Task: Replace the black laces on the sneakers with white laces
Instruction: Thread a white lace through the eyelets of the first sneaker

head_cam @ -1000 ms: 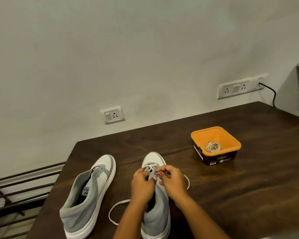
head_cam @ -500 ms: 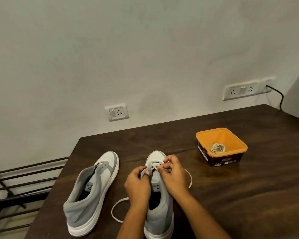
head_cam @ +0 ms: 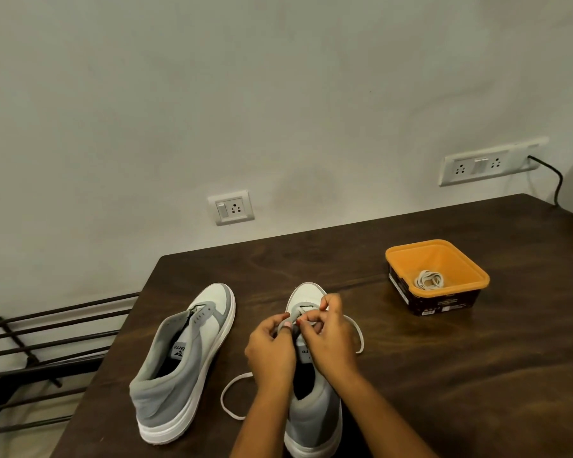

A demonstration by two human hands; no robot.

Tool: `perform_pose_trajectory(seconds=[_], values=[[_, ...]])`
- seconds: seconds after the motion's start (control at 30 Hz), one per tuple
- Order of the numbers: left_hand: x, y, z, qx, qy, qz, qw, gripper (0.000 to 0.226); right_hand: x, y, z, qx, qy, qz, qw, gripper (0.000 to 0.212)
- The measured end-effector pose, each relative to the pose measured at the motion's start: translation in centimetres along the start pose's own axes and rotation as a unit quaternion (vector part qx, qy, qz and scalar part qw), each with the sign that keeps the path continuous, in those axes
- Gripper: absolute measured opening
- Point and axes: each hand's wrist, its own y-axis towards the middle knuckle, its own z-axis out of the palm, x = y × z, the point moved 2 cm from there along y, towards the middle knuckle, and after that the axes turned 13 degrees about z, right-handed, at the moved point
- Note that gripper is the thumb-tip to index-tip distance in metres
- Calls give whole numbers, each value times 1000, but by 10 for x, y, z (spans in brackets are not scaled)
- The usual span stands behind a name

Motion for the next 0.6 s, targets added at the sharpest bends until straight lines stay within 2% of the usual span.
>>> perform_pose_trajectory(seconds=[0.3, 0.6], values=[[0, -2, 0, -4, -35, -22, 999, 15, -4, 2, 3, -22, 25, 37, 999, 32], [-2, -3, -1, -37, -78, -55, 995, 16, 1, 1, 3, -13, -82, -5, 997, 29]])
